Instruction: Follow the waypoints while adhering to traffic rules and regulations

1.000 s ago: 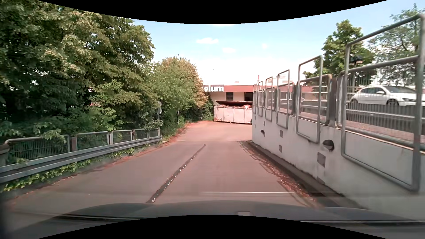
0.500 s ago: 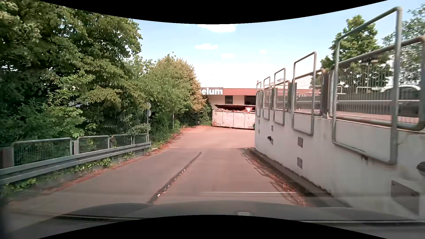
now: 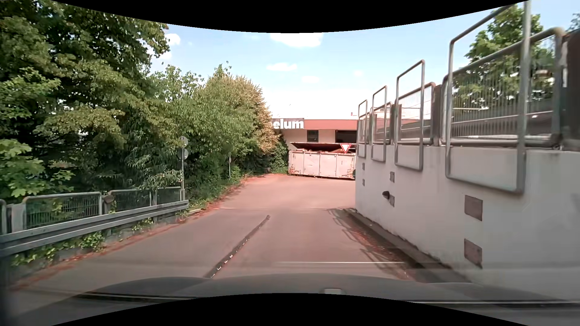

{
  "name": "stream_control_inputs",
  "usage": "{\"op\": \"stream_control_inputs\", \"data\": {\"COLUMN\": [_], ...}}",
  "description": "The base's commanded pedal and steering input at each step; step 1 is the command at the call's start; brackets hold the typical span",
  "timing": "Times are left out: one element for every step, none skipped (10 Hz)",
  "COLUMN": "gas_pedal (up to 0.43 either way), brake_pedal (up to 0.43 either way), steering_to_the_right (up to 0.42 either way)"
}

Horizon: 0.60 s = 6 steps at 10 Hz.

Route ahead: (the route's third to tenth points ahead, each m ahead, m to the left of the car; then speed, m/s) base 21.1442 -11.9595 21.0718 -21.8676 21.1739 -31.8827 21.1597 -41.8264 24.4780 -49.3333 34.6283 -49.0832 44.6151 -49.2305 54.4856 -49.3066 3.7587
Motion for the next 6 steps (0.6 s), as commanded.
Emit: {"op": "stream_control_inputs", "data": {"gas_pedal": [0.000, 0.000, 0.000, 0.000, 0.000, 0.000], "brake_pedal": [0.250, 0.250, 0.250, 0.244, 0.250, 0.244], "steering_to_the_right": [-0.009, -0.009, -0.010, -0.010, -0.010, -0.010]}}
